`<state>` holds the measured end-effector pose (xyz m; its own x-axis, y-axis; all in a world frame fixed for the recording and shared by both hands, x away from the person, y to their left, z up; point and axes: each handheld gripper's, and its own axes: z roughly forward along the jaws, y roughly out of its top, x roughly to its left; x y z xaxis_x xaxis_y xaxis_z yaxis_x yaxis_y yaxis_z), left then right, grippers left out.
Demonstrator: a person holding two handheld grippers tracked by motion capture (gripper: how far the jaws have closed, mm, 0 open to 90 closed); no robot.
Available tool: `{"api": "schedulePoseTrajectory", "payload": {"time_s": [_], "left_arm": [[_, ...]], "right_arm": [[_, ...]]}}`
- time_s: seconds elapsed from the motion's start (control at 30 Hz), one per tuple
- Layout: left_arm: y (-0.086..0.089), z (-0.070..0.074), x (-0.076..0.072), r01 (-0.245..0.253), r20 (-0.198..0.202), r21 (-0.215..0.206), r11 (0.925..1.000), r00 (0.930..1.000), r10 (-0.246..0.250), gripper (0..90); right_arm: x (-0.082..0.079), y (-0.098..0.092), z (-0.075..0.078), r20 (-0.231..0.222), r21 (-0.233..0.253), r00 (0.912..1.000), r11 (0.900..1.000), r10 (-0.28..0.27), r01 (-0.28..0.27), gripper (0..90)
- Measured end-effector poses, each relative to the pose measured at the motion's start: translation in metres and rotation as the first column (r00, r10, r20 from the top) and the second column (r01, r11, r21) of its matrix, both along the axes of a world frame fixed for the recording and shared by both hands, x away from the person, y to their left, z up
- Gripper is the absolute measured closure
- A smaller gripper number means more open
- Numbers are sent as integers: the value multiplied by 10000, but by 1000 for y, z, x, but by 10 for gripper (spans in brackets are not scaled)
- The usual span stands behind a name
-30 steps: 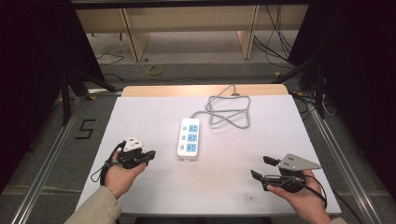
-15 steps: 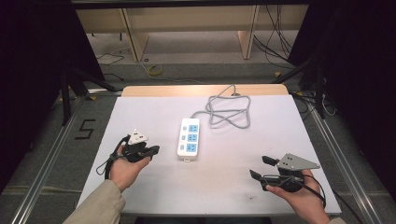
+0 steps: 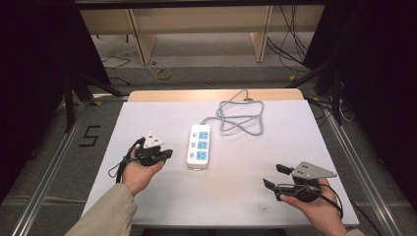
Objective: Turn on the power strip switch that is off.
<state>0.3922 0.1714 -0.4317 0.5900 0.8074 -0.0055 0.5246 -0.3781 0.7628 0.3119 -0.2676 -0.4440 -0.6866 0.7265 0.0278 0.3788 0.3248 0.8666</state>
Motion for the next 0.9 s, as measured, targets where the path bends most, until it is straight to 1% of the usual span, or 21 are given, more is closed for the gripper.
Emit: {"api": "schedulePoseTrajectory", "payload": {"time_s": [0.07,0.3,0.6,0.9], "left_arm": [[-3,1,2,26,-13,-43,10000,10000,-26,897],[-10,2,9,157,-35,28,9999,9999,-157,898],[-17,4,17,189,-39,-130,9997,9998,-189,898],[-28,6,26,296,-121,-41,9996,9995,-296,898]], "right_arm": [[0,0,0,-10,-11,10000,10000,-7,7,303],[1,1,-1,-45,-1,10000,10000,-23,23,303],[1,1,-1,-74,11,10000,10000,-13,13,303],[0,0,-1,-60,30,10000,10000,17,-17,305]]}}
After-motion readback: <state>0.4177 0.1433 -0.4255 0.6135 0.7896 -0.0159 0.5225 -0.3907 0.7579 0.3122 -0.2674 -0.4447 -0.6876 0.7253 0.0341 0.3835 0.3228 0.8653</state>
